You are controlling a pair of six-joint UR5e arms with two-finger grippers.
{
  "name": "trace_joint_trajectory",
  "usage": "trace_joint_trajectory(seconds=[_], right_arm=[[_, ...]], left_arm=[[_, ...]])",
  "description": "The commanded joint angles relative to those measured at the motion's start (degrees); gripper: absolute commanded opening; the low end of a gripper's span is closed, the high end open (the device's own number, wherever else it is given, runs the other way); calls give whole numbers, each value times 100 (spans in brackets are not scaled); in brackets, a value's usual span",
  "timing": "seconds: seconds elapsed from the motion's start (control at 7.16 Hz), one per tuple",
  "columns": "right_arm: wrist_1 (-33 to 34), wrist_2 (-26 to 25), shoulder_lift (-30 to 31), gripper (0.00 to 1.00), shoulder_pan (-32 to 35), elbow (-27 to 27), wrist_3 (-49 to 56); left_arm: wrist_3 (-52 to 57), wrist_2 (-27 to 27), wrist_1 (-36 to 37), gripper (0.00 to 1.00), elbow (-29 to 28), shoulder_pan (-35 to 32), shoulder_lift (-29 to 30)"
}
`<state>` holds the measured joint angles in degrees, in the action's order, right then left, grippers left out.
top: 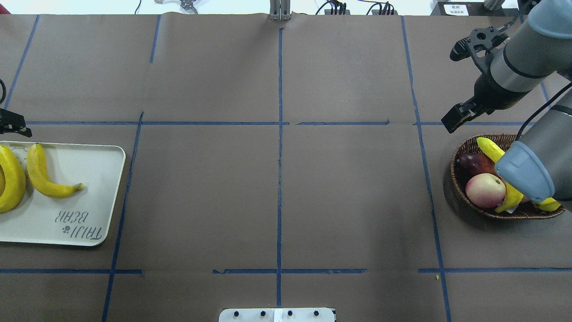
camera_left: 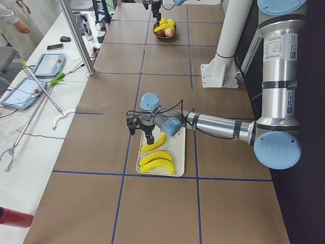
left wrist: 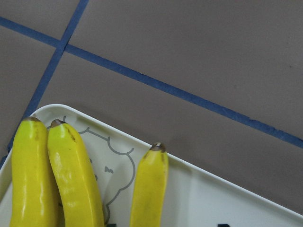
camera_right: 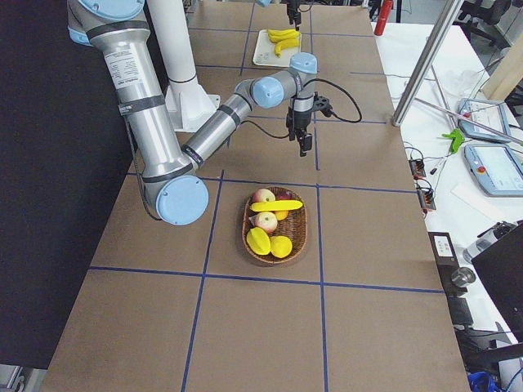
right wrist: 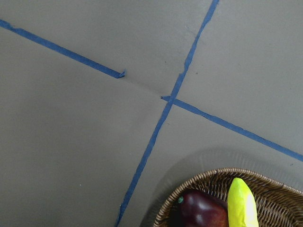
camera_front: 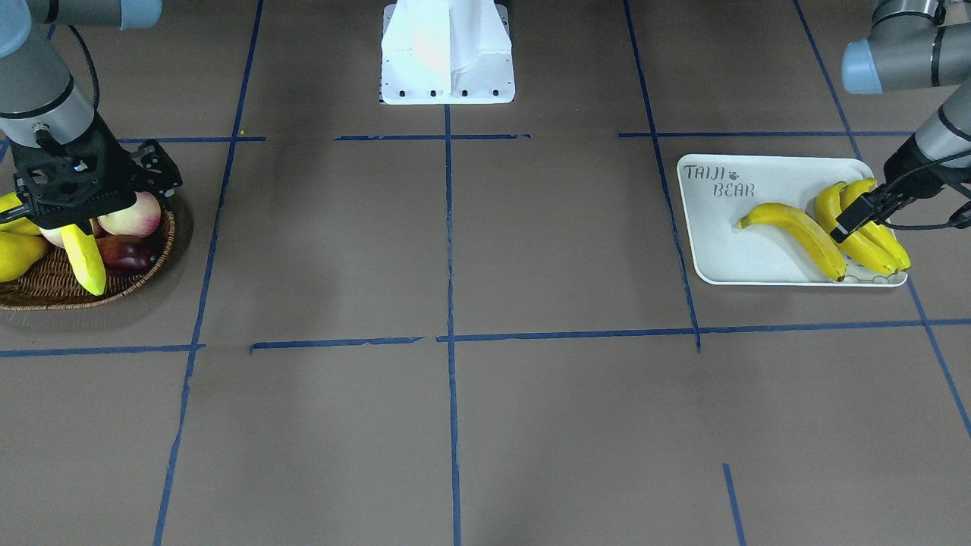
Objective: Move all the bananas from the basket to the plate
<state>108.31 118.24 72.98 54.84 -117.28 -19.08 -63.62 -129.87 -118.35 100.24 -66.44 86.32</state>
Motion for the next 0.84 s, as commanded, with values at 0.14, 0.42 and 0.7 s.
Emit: trace_joint_trajectory(seconds=[0.14, 0.42, 0.7], right_arm=[[-1532, -38, 1536, 99, 0, -286, -25], [-2470, -117, 2525, 84, -8, -208, -347], [-3948, -39, 2563, 77, -17, 395, -1683]], left_arm=[[-1, -425, 382, 100, 496, -194, 87], [-19, -425, 383, 100, 505, -185, 131], [-19, -425, 383, 100, 488, -176, 131]])
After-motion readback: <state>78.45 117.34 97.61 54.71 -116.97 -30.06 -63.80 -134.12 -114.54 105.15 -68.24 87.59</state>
